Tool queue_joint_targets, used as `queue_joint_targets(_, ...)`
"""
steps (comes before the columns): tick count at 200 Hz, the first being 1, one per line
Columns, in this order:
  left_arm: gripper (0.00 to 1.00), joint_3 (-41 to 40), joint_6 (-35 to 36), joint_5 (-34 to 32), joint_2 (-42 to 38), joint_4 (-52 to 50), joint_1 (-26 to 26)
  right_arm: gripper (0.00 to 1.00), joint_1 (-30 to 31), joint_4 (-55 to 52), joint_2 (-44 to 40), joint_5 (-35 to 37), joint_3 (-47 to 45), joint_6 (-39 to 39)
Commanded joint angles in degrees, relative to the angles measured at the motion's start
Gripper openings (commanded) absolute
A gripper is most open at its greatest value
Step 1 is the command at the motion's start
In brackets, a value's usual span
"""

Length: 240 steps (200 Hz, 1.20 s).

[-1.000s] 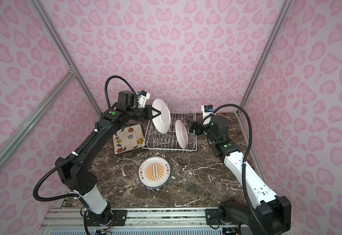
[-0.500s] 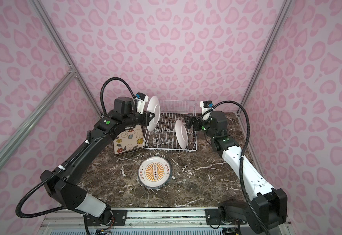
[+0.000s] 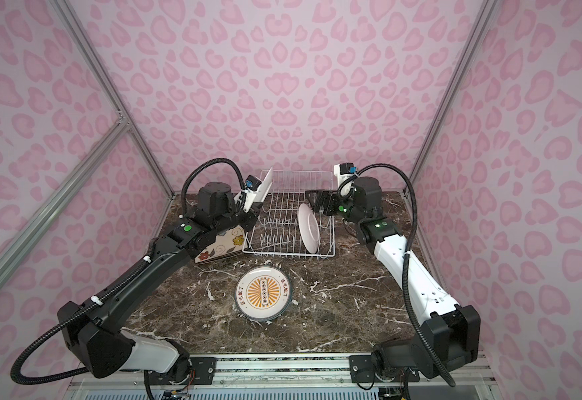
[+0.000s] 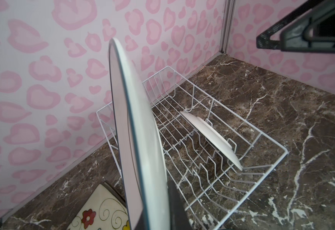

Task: Unload the plates from the dish rack
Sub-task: Pick up a plate from the dish rack.

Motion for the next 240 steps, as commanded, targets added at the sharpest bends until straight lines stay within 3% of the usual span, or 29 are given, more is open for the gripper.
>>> queue_joint_targets(1, 0.03, -1.7, 9.1, -7.6, -1.1, 7.5, -1.5, 0.92, 0.0, -1.7, 1.5, -4.3, 1.2, 1.8)
queue_joint_targets(44, 0.03, -6.1, 20.1, -17.7, 0.2, 12.1, -5.6, 0.93, 0.0, -1.4, 2.9, -5.2, 2.3, 3.3)
queue_joint_targets(83, 0.03, -8.7, 27.7, -22.3, 2.0, 16.6, -8.9, 0.92, 0.0, -0.1, 3.6, -5.6, 2.8, 4.7)
queue_joint_targets(171, 0.03, -12.0, 40.8, -27.1, 6.1, 23.9, -14.2, 0.85, 0.0, -0.3, 5.4, -6.4, 2.7, 7.0)
queue_joint_targets(240, 0.03, -12.5, 45.4, -29.0, 8.6, 29.2, -16.1, 0.69, 0.1, -1.5, 8.3, -7.1, 2.9, 10.3)
